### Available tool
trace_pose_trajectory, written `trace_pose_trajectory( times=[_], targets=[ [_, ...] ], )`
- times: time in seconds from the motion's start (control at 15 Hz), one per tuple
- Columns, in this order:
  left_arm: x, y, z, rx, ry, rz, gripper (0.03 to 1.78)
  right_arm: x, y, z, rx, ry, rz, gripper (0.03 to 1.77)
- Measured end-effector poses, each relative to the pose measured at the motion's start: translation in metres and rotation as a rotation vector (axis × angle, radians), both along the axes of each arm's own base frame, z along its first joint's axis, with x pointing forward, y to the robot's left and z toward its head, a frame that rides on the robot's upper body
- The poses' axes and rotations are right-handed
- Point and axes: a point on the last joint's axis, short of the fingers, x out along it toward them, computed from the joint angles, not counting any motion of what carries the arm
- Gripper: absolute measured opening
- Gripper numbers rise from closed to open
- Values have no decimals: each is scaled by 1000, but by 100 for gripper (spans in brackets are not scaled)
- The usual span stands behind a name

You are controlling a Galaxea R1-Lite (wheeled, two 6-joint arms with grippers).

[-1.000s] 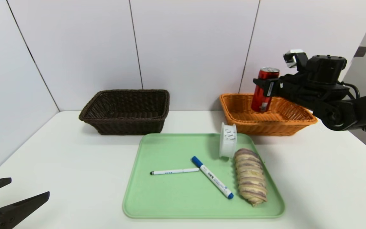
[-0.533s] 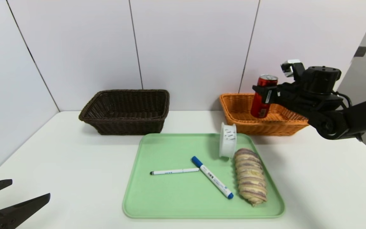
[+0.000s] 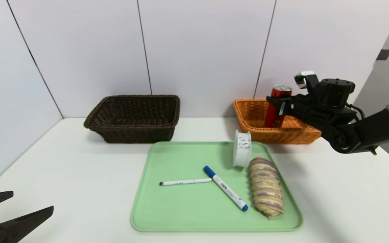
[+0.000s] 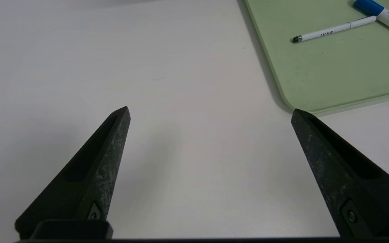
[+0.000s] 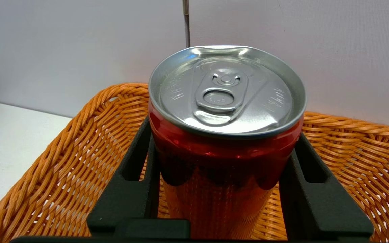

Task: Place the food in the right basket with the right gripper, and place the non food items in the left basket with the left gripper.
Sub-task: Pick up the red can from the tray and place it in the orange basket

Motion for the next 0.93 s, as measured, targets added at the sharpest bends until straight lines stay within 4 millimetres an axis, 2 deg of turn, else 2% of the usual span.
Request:
trace_pose_trajectory(
  times=[0.47,0.93],
  targets=[
    [0,0,0,0,-1,0,169,2,2,-4,-7,7,4,94],
    [1,0,0,-1,1,0,169,0,2,-1,-2,4,13,138]
  ],
)
